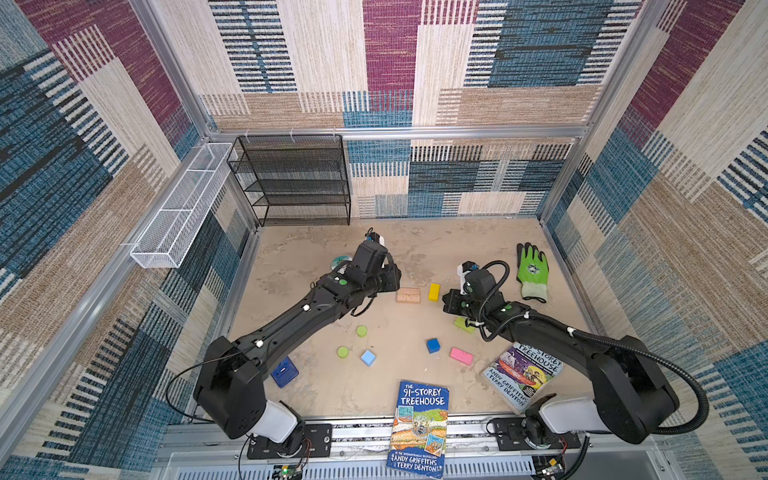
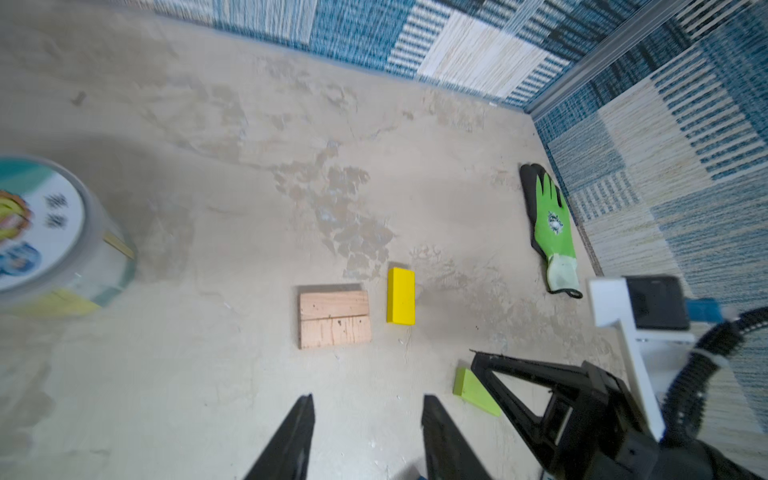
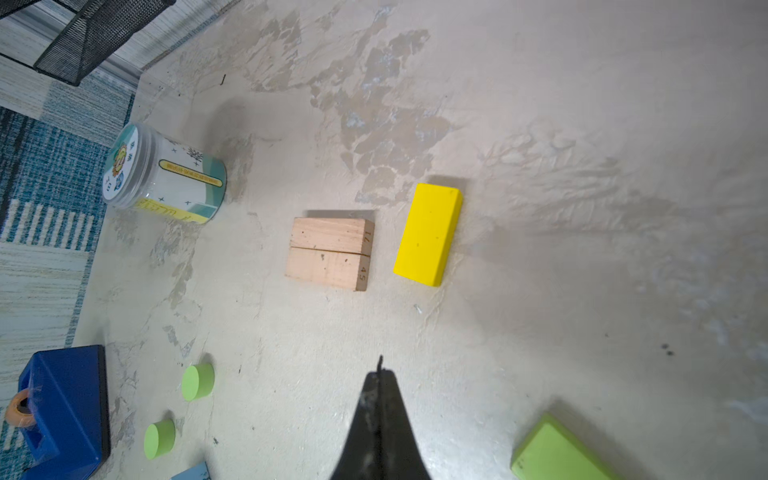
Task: Build the wood block tower
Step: 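Raise both grippers away from the planks and move the right gripper toward the lime-green block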
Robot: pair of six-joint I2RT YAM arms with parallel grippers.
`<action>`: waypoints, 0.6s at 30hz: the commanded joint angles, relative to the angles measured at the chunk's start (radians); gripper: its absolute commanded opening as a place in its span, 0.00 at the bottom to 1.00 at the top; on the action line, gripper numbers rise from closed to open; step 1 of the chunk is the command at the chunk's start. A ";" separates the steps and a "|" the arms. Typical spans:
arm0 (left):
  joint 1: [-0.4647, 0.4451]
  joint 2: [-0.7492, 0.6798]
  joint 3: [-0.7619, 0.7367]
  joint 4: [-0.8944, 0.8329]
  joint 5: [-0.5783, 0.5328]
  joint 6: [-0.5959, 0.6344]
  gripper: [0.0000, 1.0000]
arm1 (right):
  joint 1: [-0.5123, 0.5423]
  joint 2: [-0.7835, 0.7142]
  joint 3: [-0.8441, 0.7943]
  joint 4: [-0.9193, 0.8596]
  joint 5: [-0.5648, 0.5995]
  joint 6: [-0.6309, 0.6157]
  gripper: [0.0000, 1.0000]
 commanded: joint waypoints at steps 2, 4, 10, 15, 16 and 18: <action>0.029 -0.023 0.051 -0.104 -0.104 0.148 0.49 | 0.026 -0.045 0.007 -0.119 0.105 0.045 0.08; 0.049 -0.032 0.043 -0.113 -0.113 0.162 0.50 | 0.037 -0.068 0.003 -0.155 0.127 0.064 0.10; 0.118 -0.056 -0.065 -0.068 -0.057 0.155 0.50 | 0.055 -0.106 -0.012 -0.261 0.182 0.112 0.24; 0.150 -0.046 -0.086 -0.046 -0.004 0.157 0.50 | 0.055 -0.099 0.013 -0.335 0.190 0.071 0.52; 0.152 -0.045 -0.091 -0.041 0.002 0.159 0.50 | 0.056 -0.090 0.030 -0.358 0.198 0.054 0.62; 0.157 -0.039 -0.094 -0.036 0.004 0.161 0.50 | 0.054 -0.074 0.056 -0.390 0.213 0.019 0.78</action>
